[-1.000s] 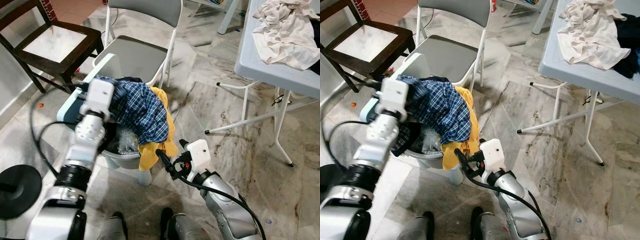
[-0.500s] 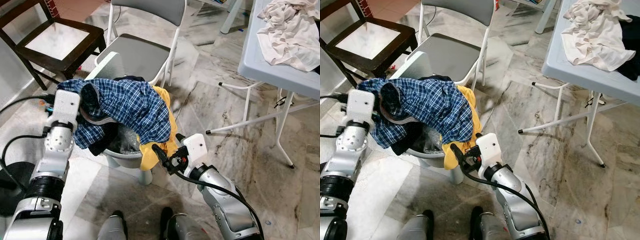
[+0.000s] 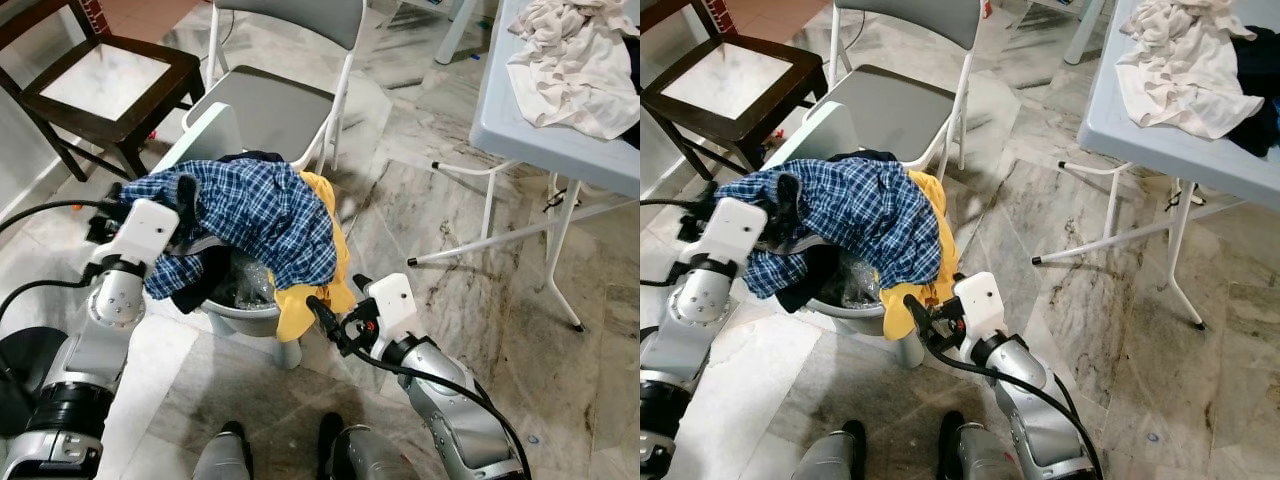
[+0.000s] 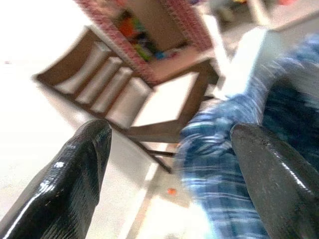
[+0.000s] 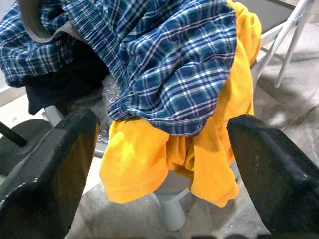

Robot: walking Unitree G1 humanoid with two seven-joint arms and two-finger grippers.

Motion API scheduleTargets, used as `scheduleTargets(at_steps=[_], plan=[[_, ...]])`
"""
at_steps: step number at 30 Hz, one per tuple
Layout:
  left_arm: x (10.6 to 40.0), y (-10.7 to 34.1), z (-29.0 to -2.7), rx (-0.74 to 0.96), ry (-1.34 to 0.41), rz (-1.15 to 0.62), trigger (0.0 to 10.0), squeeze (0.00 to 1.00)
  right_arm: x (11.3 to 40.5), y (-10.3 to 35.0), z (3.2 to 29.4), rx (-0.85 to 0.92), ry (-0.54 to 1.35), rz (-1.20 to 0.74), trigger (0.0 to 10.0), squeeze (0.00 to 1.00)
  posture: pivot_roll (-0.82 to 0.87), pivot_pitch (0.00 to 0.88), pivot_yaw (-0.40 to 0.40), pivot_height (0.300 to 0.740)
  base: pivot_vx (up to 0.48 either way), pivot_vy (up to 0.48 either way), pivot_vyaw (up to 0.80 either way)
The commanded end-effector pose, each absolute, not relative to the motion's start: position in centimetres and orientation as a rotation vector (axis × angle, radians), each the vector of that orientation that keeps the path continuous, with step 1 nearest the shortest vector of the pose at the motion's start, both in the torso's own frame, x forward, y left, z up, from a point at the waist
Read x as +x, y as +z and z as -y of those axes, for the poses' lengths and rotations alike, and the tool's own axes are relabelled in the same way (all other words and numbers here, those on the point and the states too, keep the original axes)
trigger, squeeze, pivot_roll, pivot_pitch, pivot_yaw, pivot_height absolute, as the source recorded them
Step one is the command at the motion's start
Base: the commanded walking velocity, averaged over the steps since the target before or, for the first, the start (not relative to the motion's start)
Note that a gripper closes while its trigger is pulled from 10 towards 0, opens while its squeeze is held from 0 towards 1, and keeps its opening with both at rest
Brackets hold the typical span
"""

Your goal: Hang hanger

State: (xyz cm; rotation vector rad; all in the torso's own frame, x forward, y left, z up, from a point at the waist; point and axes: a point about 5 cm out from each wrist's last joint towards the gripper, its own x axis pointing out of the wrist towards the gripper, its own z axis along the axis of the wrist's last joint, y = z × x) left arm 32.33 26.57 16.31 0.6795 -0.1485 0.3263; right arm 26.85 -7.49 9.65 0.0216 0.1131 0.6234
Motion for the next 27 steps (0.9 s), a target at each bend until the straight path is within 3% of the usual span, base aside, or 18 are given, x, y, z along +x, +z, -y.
scheduleTargets(at_steps=[1, 5, 12, 19, 20, 21, 27], plan=[[31.3, 16.6, -27.4, 0.669, 0.377, 0.156, 10.0, 1.0, 26.7, 9.2, 7.7, 0.018, 0.625, -0.138, 10.0, 0.0, 0.08, 0.282, -0.095, 0.74, 0.0, 0.0, 0.0], [28.8, 14.3, -25.9, 0.653, 0.29, 0.094, 10.0, 1.0, 26.7, 9.1, 7.7, 0.016, 0.63, -0.141, 10.0, 0.0, 0.09, 0.286, -0.097, 0.74, 0.0, 0.0, 0.0], [27.5, 13.1, -24.8, 0.633, 0.267, 0.067, 10.0, 1.0, 26.7, 9.1, 7.4, 0.02, 0.638, -0.143, 10.0, 0.0, 0.1, 0.289, -0.098, 0.74, 0.0, 0.0, 0.0], [28.5, 13.9, -26.2, 0.6, 0.282, 0.054, 10.0, 1.0, 26.6, 9.0, 7.6, 0.02, 0.639, -0.147, 10.0, 0.0, 0.1, 0.293, -0.103, 0.74, 0.0, 0.0, 0.0], [28.6, 13.8, -26.3, 0.595, 0.283, 0.049, 10.0, 0.7, 26.6, 9.0, 7.6, 0.019, 0.639, -0.147, 10.0, 0.0, 0.09, 0.293, -0.103, 0.74, 0.0, 0.0, 0.0], [28.9, 13.7, -26.7, 0.574, 0.297, 0.026, 10.0, 0.0, 26.5, 9.0, 7.6, 0.019, 0.638, -0.148, 10.0, 0.0, 0.09, 0.293, -0.104, 0.74, 0.0, 0.0, 0.0], [30.5, 13.1, -27.8, 0.469, 0.319, -0.051, 10.0, 0.0, 26.5, 9.1, 7.9, 0.016, 0.631, -0.149, 10.0, 0.0, 0.08, 0.293, -0.105, 0.74, 0.0, 0.0, 0.0]])
